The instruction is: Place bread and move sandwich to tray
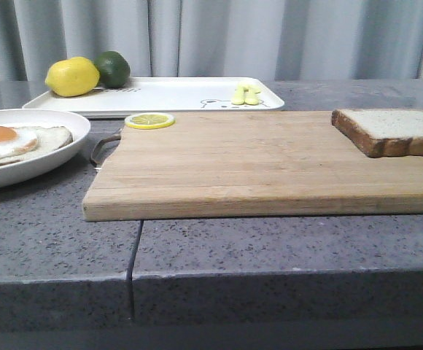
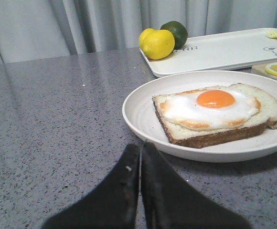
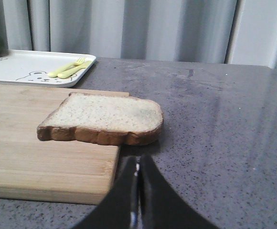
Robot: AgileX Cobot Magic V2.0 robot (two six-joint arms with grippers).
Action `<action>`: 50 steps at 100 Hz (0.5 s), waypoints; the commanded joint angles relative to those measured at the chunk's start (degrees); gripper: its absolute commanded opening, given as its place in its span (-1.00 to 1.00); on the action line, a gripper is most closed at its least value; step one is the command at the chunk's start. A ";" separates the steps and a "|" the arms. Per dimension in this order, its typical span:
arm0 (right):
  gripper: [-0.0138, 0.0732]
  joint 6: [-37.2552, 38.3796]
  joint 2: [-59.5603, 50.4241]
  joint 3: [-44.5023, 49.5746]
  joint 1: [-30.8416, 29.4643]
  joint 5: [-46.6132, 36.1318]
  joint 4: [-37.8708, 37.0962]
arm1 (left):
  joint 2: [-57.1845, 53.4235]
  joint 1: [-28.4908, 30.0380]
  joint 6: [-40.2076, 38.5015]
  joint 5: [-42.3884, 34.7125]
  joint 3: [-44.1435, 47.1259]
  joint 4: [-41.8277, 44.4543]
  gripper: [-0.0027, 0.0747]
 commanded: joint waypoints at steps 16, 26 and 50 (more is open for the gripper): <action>-0.84 -0.05 -1.18 0.06 -0.04 -7.20 -0.55 | -1.69 0.10 0.04 -10.11 0.79 -3.96 -0.98; -0.84 -0.05 -1.18 -0.13 -0.04 -9.54 -0.05 | -1.69 0.10 0.04 -14.54 0.47 -9.59 -0.98; -0.84 -0.05 0.02 -6.20 -0.09 -1.46 4.95 | -1.57 0.10 0.04 -10.76 -5.69 -18.72 -0.98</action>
